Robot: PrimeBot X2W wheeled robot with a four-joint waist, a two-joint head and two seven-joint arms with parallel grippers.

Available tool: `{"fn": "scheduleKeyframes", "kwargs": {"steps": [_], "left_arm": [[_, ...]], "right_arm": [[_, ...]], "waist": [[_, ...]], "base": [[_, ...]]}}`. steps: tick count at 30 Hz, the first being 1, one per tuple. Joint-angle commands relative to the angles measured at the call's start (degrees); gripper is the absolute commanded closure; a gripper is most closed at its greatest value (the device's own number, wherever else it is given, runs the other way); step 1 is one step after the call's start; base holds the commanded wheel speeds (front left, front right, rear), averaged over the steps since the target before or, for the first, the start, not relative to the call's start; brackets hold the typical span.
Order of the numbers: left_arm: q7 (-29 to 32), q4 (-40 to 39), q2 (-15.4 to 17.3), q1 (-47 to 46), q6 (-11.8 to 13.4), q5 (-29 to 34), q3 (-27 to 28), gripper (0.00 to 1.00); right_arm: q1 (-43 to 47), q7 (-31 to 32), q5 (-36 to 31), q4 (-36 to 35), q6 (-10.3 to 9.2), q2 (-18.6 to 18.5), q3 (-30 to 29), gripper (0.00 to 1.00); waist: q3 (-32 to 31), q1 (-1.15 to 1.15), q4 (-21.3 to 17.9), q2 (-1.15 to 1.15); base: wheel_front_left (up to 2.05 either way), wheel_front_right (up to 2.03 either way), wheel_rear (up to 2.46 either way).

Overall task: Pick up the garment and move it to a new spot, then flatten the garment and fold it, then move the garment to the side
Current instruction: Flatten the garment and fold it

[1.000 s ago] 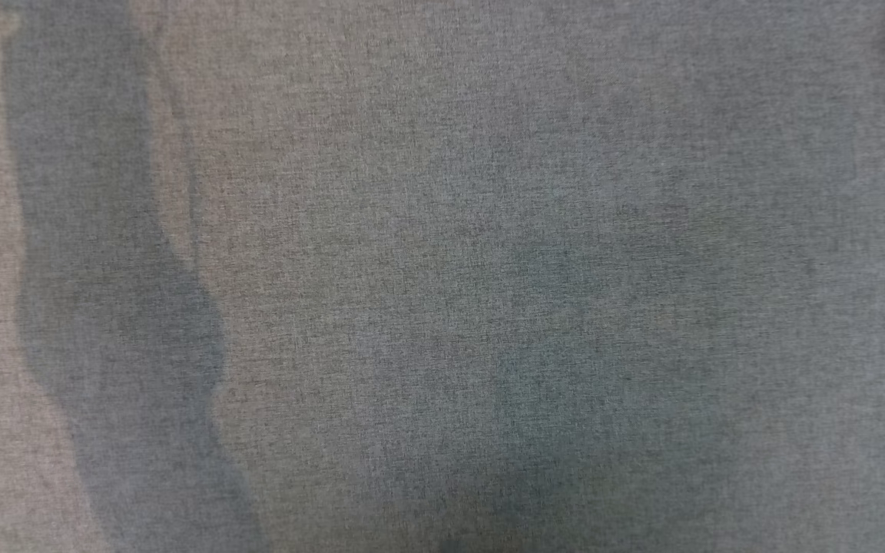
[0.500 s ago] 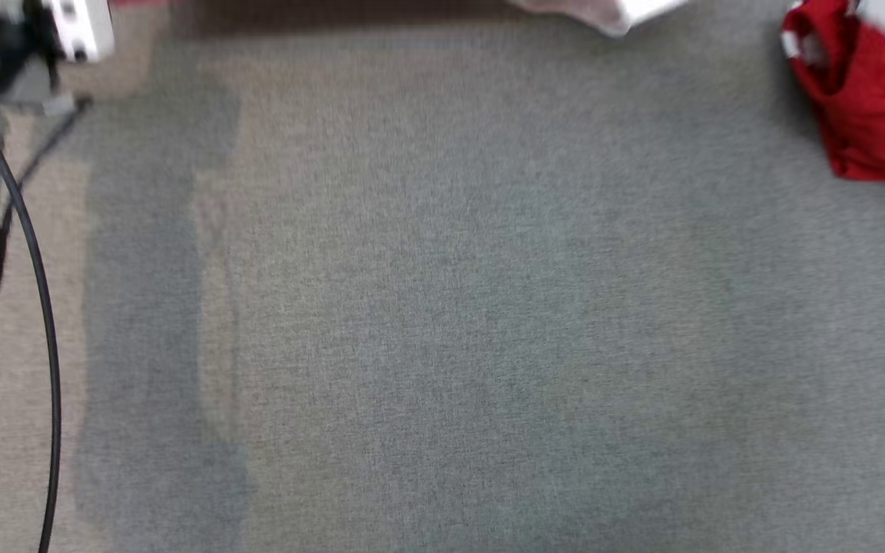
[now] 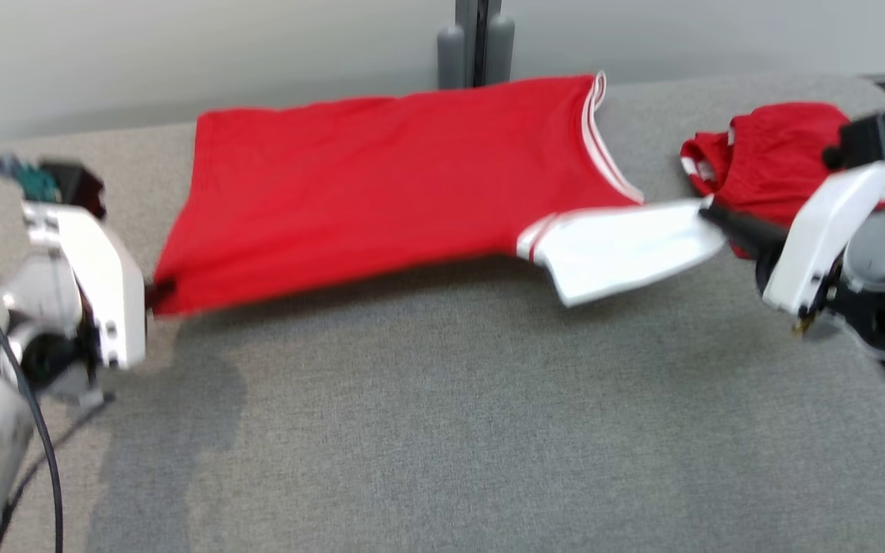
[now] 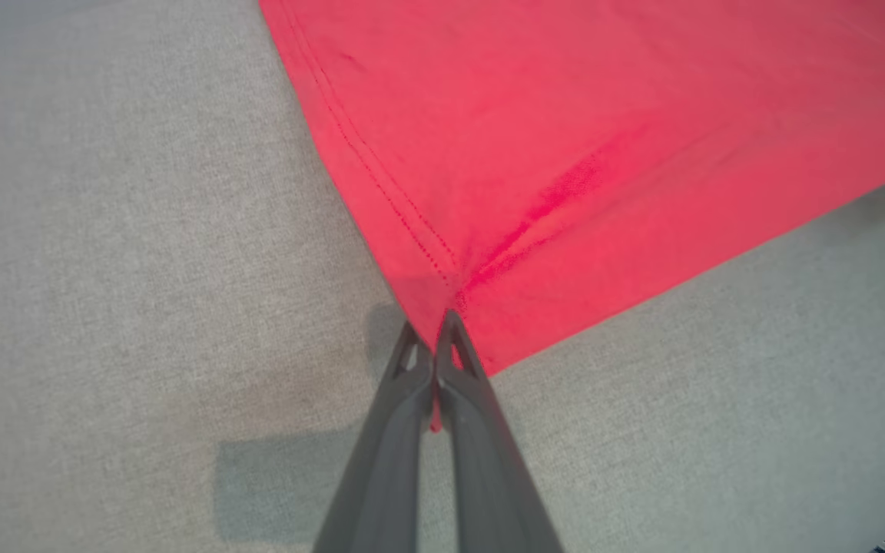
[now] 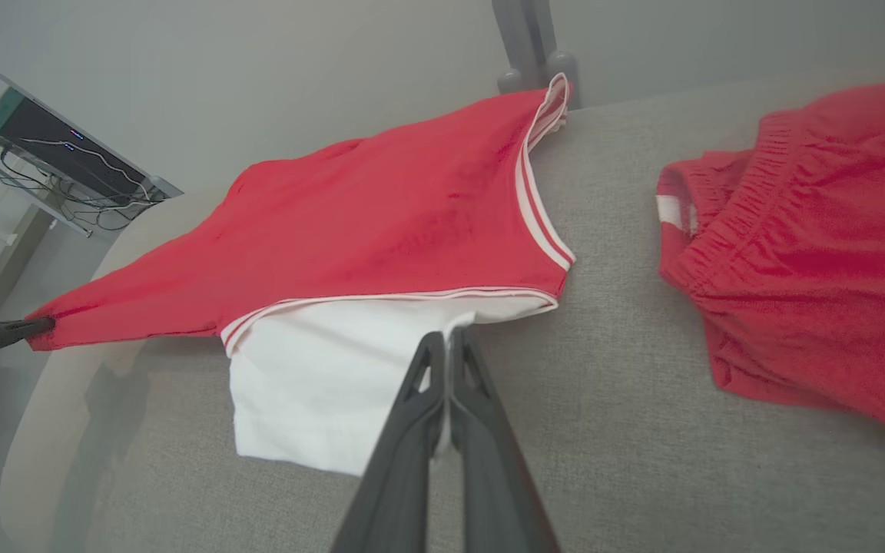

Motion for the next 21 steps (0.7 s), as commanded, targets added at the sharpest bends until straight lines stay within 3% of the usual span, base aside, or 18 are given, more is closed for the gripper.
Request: {"fn": "scheduleKeyframes", "kwargs": {"steps": [1, 4, 11, 21], "left_arm": [[0.0, -1.1, 0.6, 2.6, 0.0, -0.7, 0.0, 1.0], [0.3, -6.3, 2.2, 9.2, 1.1, -2.5, 0.3, 1.0], [-0.3, -19.3, 5.8, 23.0, 6.3, -4.0, 0.4, 1.0], [-3.5, -33.0, 10.0, 37.2, 13.2, -5.3, 2.0, 1.0]], "right_arm": [[2.0, -0.2, 0.6, -0.6, 0.02, -0.4, -0.2, 1.0], [6.9, -0.5, 2.1, -3.0, 0.02, -1.5, -0.4, 1.0], [18.5, -1.2, 3.4, -8.5, 0.02, -5.1, -1.3, 1.0], [33.9, -0.2, 2.3, -18.8, 0.02, -10.3, -7.6, 1.0]], "waist": [[-2.6, 0.0, -0.2, 0.0], [-3.9, 0.0, -0.2, 0.0], [-5.1, 0.0, 0.7, 0.0], [-6.1, 0.0, 1.7, 0.0]], "base": [[0.0, 0.0, 0.0], [0.0, 0.0, 0.0], [0.0, 0.0, 0.0], [0.0, 0.0, 0.0]]}}
